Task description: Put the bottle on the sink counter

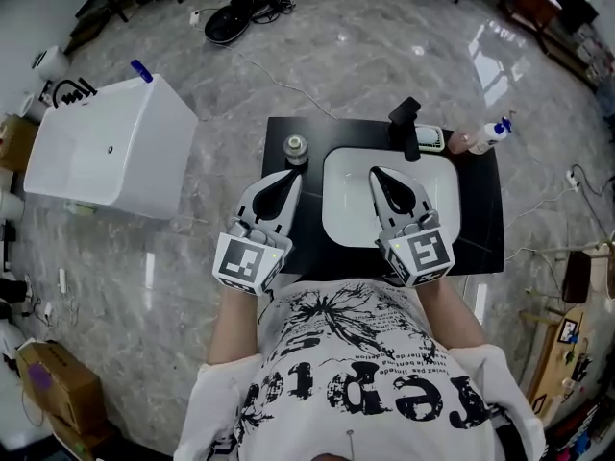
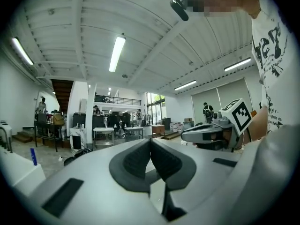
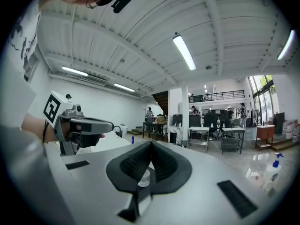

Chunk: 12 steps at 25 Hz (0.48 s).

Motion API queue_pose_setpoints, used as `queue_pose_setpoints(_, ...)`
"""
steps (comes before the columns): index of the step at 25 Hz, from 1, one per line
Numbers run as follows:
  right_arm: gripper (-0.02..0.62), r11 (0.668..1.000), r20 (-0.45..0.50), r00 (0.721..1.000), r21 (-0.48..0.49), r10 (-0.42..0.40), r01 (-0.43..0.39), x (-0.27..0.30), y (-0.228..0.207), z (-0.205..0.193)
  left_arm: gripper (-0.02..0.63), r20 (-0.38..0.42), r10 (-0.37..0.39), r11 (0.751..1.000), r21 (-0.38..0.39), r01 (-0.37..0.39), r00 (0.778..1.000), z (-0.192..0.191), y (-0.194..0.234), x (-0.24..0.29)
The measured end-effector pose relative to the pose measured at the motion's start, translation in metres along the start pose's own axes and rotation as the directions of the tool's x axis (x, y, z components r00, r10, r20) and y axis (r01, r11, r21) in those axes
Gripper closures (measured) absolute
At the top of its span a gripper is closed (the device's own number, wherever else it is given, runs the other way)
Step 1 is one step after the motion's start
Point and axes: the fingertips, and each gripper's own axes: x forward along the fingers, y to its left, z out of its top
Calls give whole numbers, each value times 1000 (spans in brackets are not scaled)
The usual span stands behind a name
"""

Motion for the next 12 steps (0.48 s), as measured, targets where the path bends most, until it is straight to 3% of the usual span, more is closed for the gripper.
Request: queue_pose_setpoints(12, 583, 1000, -2, 1000, 13, 12, -12, 3, 9, -1, 592, 30, 6, 1000, -26, -6, 1000, 0, 6, -5)
